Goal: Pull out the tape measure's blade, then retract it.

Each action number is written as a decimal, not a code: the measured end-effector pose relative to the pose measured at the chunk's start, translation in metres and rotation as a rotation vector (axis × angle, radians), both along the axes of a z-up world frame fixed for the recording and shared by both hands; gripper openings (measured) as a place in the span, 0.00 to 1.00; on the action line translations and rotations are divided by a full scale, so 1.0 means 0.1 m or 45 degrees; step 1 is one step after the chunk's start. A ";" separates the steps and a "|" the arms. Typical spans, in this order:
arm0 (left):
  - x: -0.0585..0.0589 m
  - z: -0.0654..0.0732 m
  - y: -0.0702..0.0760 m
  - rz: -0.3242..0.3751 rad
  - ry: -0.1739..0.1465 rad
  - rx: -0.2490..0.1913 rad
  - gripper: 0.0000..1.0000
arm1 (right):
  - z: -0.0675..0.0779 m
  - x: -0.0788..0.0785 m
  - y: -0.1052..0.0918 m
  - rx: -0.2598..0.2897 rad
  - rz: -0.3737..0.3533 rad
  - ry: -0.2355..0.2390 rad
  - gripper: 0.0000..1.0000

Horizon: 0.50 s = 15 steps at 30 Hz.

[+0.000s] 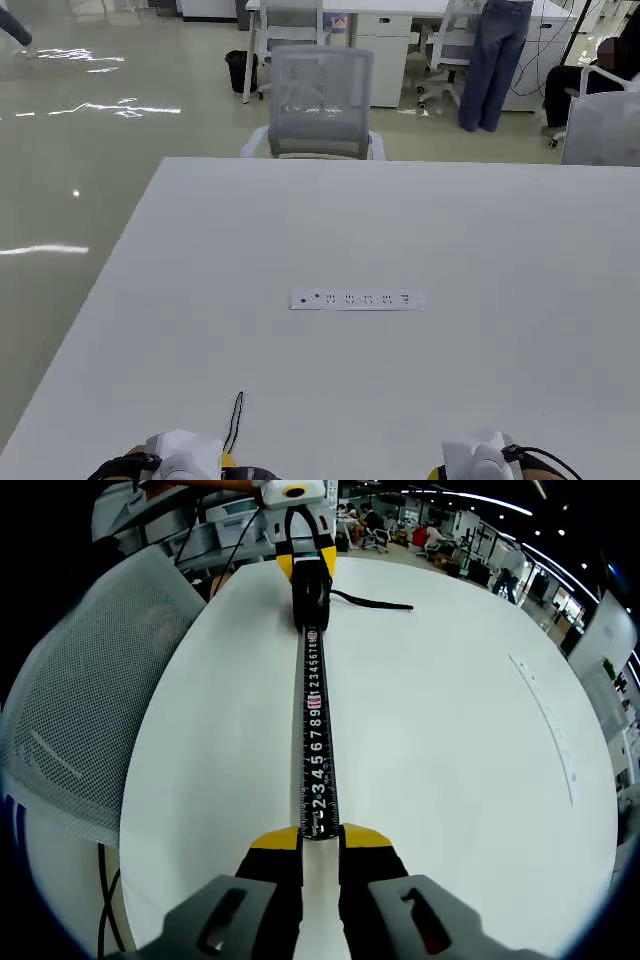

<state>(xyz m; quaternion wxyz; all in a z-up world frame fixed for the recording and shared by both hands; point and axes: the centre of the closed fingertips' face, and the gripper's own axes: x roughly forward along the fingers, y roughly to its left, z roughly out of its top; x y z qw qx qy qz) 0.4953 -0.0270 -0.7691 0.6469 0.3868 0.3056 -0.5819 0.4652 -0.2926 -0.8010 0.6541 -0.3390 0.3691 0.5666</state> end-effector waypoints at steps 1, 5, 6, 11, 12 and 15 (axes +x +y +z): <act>0.00 0.00 0.00 0.000 0.000 0.000 0.23 | 0.00 0.00 -0.01 0.000 -0.001 0.000 0.10; 0.00 0.00 0.00 -0.001 0.000 0.003 0.23 | 0.00 -0.01 -0.04 -0.003 -0.003 0.001 0.10; 0.00 0.00 0.00 -0.001 -0.001 0.004 0.23 | 0.01 -0.01 -0.04 -0.005 -0.003 0.000 0.10; 0.00 -0.01 0.00 -0.002 0.000 0.006 0.23 | 0.00 -0.02 -0.07 -0.008 -0.004 -0.001 0.10; 0.00 -0.01 0.00 -0.003 -0.001 0.007 0.23 | 0.00 -0.02 -0.08 -0.009 -0.005 -0.002 0.10; 0.00 -0.01 0.00 -0.003 0.000 0.008 0.23 | 0.00 -0.02 -0.10 -0.013 -0.006 -0.002 0.10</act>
